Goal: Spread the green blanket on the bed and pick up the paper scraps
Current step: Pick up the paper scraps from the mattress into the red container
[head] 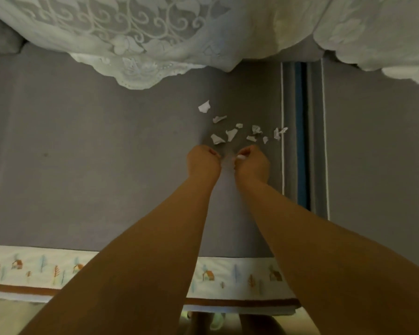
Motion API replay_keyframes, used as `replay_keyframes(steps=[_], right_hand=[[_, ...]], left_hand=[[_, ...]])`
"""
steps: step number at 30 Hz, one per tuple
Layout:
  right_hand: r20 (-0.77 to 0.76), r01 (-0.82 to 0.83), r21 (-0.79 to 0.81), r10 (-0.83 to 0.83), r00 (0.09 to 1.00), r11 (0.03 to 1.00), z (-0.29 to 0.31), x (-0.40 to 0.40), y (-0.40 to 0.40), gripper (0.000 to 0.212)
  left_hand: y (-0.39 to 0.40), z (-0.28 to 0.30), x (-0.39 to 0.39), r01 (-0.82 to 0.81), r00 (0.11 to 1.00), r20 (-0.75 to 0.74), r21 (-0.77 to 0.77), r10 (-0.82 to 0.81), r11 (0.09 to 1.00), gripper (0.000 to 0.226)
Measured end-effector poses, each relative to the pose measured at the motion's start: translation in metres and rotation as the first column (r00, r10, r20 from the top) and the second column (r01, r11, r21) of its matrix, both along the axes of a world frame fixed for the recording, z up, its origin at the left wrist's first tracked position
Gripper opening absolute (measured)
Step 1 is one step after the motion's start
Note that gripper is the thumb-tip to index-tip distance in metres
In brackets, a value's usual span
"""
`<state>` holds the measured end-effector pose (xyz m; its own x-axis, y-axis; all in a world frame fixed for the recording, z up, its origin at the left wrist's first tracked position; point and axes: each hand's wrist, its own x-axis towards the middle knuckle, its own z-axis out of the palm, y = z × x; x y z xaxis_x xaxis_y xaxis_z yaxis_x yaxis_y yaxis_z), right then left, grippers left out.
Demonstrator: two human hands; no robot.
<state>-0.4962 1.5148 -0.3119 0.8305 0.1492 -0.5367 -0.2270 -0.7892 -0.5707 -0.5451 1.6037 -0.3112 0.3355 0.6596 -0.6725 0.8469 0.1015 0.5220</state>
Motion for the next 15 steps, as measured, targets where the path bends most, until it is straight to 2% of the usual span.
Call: replay_keyframes(steps=[4,8,11,13,15], right_hand=[[-0.042,-0.03,-0.046,0.028,0.999,0.998,-0.019,0.019,-0.023,0.019],[-0.05,-0.182,-0.198,0.176,0.983,0.963,-0.045,0.021,-0.026,0.017],[-0.083,-0.29,-0.3,0.278,0.957,0.909,-0.053,0.024,-0.021,0.023],[-0.122,-0.243,-0.228,0.22,0.968,0.943,-0.053,0.031,-0.02,0.026],[-0.068,-0.102,-0.109,0.095,0.993,0.989,-0.048,0.046,-0.025,0.024]], left_hand=[[-0.005,-0.008,0.013,-0.024,1.0,0.02,-0.015,0.024,1.0,0.018],[-0.016,-0.021,0.017,0.038,0.999,0.024,-0.029,-0.038,0.999,0.011],[-0.022,-0.025,0.024,0.088,0.996,0.001,-0.002,-0.088,0.996,0.01],[-0.024,-0.025,0.031,0.156,0.988,-0.02,0.081,-0.155,0.984,0.017],[-0.026,-0.021,0.042,0.217,0.976,-0.025,0.178,-0.216,0.96,0.018]])
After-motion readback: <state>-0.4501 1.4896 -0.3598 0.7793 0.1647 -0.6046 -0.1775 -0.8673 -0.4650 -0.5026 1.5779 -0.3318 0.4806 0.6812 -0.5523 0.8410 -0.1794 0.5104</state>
